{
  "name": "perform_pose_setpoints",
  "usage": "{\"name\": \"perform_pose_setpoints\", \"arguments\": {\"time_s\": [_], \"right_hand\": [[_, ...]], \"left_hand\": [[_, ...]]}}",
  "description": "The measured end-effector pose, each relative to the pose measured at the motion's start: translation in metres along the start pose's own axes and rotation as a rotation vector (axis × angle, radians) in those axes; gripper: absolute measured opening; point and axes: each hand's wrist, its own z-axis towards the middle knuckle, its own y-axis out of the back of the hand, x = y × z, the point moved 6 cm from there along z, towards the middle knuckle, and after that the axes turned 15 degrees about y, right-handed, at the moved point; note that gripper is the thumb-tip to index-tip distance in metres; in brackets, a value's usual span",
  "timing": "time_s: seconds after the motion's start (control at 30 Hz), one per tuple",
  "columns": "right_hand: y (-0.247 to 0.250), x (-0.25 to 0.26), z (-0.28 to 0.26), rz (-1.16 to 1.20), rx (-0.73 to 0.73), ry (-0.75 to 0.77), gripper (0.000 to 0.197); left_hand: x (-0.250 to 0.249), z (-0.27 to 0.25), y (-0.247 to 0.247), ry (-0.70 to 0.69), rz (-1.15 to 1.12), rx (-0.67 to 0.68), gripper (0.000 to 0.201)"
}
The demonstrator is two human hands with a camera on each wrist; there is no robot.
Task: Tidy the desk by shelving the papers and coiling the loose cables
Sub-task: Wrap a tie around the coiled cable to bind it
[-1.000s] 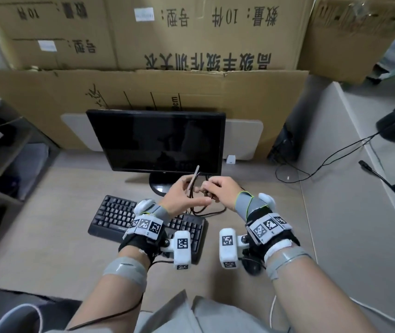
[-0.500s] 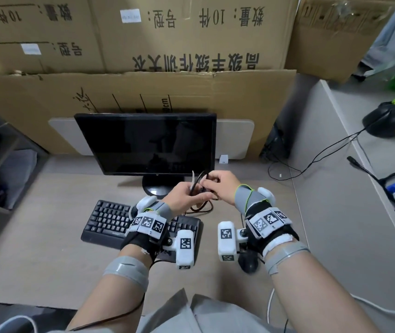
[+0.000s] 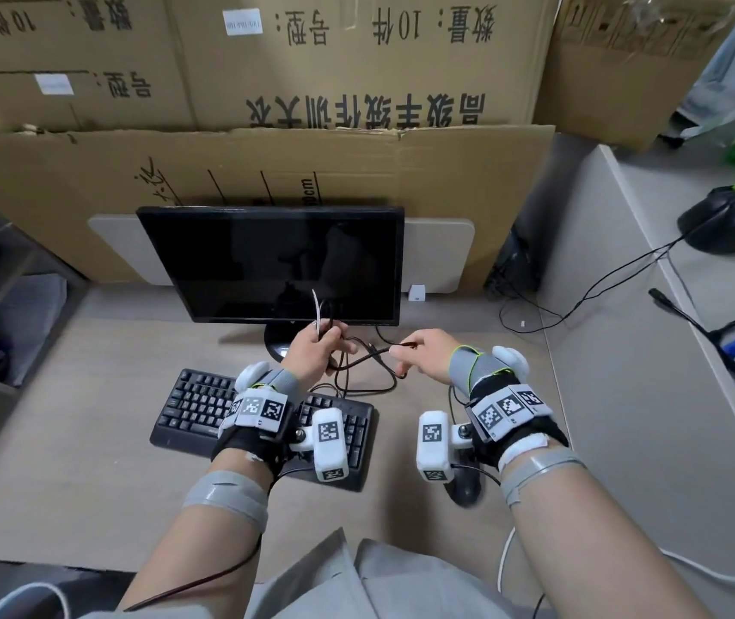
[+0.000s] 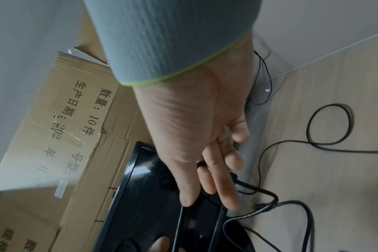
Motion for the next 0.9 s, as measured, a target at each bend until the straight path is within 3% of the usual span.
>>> {"name": "perform_pose_setpoints", "arguments": {"time_s": [0.2,0.37,0.47,0.57,0.67,0.73,0.83,0.9], "right_hand": [[0.020,0.022,-0.001,-0.171,-0.172,0.131,0.027],[0.017,0.063,0.004,0.121,-0.206,0.275,0.030],[0.016,0.070,0.004,0.300,-0.241,0.289,0.030],[0.013,0.068,0.004,0.468,-0.286,0.309,0.018],[0.014,0.059,0.004,0.560,-0.393,0.258,0.024],[0.002,0.053,0.003,0.523,-0.306,0.171,0.033],[-0.037,0.046,-0.006,0.562,0.045,0.111,0.053],[-0.061,0.041,-0.014,0.536,0.242,0.104,0.052]], "left_hand": [[-0.007,-0.007,-0.007,-0.034,0.130,0.067,0.022],[-0.016,-0.024,-0.032,-0.099,0.232,0.262,0.013],[-0.020,-0.026,-0.037,-0.188,0.173,0.246,0.006],[-0.018,-0.024,-0.036,-0.172,0.182,0.248,0.026],[-0.019,-0.023,-0.031,-0.125,0.068,0.212,0.040],[-0.024,-0.023,-0.021,-0.087,-0.044,0.111,0.044],[-0.029,-0.018,-0.007,-0.035,-0.277,0.057,0.047],[-0.029,-0.016,0.005,0.004,-0.416,0.029,0.048]]}}
